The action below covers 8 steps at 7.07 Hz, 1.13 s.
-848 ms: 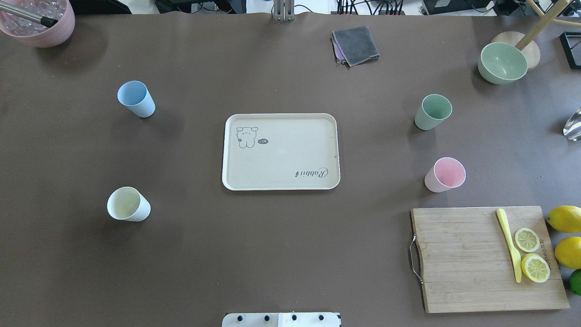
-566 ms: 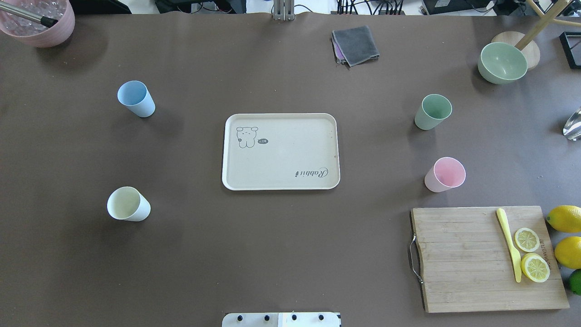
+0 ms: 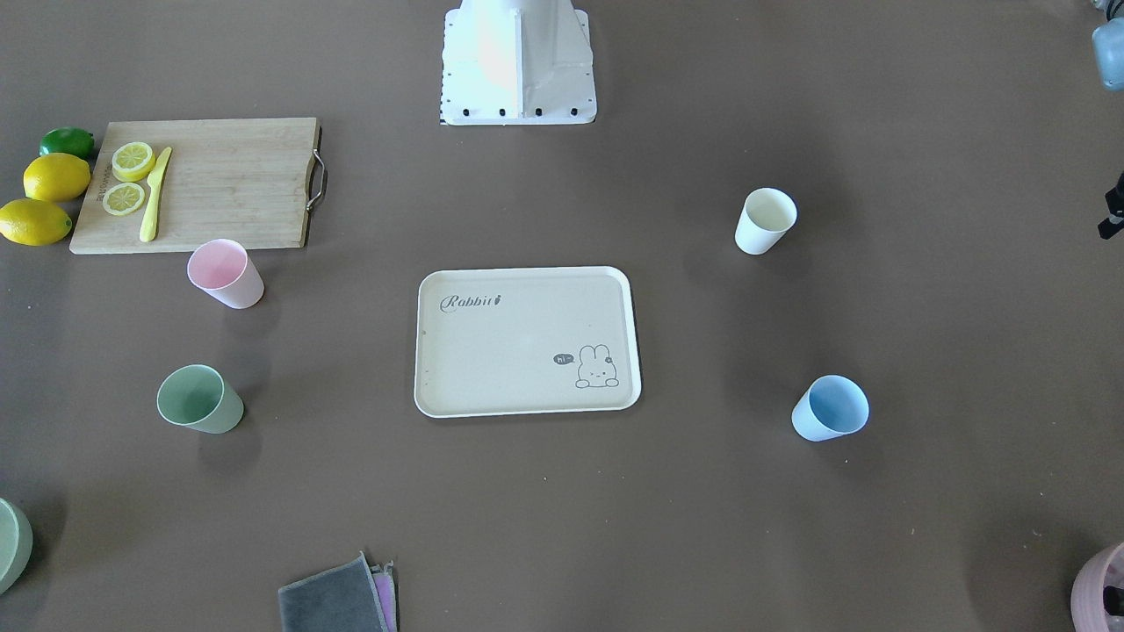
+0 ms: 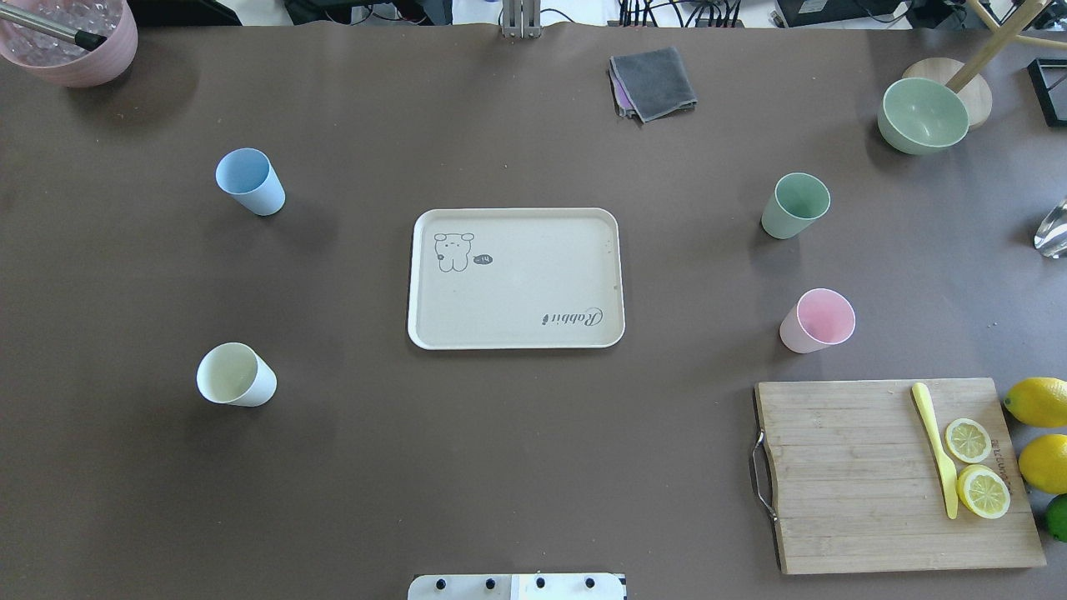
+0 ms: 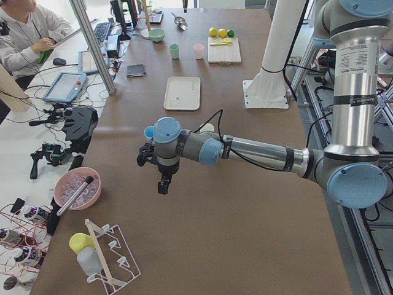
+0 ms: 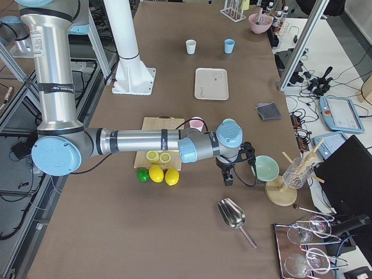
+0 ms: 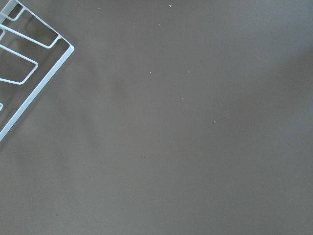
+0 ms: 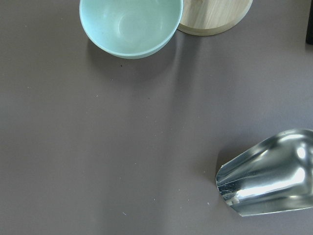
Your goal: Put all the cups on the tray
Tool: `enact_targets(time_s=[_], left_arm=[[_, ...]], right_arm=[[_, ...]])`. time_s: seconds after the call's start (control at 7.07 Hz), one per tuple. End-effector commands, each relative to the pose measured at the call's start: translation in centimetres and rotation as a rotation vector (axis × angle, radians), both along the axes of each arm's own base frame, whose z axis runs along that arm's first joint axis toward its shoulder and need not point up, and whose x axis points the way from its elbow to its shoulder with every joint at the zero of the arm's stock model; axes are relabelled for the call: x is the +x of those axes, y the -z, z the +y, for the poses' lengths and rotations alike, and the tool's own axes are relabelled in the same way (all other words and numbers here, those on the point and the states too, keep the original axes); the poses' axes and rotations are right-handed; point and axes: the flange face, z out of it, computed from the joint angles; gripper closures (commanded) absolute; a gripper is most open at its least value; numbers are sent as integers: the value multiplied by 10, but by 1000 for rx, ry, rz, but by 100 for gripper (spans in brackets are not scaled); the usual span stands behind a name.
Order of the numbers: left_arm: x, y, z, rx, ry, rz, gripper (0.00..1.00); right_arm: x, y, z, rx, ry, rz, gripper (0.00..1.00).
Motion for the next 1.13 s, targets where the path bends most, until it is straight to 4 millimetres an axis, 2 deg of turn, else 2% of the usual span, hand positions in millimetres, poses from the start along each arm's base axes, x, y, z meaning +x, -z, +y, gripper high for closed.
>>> enact_targets(time_s=[0.0, 0.28, 0.42, 0.57, 0.71, 0.85, 0.99], left_arm=[[0, 10, -1, -8, 28, 7, 2], [2, 10, -1, -11, 29, 10, 2], [2, 10, -1, -13, 29, 10, 2], [5, 10, 0, -14, 21, 17, 2], [21, 29, 1, 6, -19, 80, 2], [29, 48, 1, 38, -20, 103, 2], [35, 53, 0, 60, -16, 114, 3]], right_arm=[[0, -6, 0, 33, -1, -4, 0], [-6, -29, 11, 113, 9, -16, 0], [-14, -32, 20, 139, 31, -36, 0], [-20, -33, 37, 182, 61, -98, 0], [-39, -14, 43, 192, 49, -163, 0], [-98, 31, 47, 114, 40, -210, 0], [-134, 63, 52, 73, 9, -214, 1]])
